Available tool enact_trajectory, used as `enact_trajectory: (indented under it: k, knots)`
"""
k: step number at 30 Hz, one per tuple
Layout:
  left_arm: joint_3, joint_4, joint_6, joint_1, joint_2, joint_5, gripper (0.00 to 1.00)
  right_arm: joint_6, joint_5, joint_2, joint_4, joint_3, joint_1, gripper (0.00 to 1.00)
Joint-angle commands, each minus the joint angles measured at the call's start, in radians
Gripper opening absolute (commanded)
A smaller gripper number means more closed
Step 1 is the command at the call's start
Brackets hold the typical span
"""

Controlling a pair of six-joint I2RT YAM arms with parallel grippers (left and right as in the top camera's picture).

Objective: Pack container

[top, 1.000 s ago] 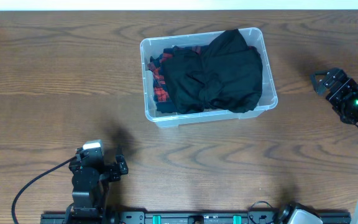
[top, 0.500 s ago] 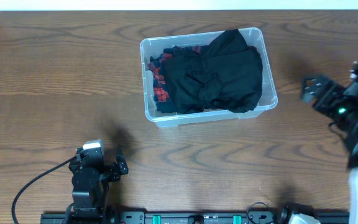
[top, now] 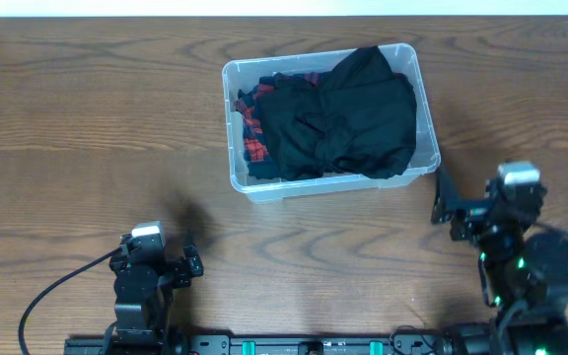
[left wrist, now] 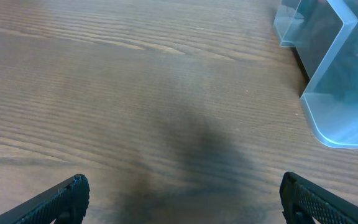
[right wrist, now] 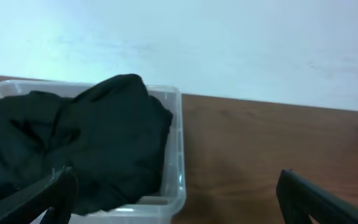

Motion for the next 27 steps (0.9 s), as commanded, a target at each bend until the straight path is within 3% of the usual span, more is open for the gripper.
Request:
enact_trajectory:
  k: [1, 10, 23, 27]
  knots:
    - [-0.014, 0.005, 0.014, 0.005, -0.007, -0.004, 0.98, -0.034, 0.021, -0.106, 0.04, -0.077, -0.005, 0.99]
    - [-0.014, 0.005, 0.013, 0.005, -0.007, -0.004, 0.98, 0.024, 0.019, -0.398, 0.158, -0.283, -0.105, 0.99]
    - [-0.014, 0.005, 0.014, 0.005, -0.007, -0.004, 0.98, 0.068, -0.03, -0.406, 0.391, -0.554, -0.119, 0.99]
    - [-0.014, 0.005, 0.014, 0.005, -0.007, -0.004, 0.98, 0.084, -0.04, -0.406, 0.343, -0.555, -0.118, 0.99]
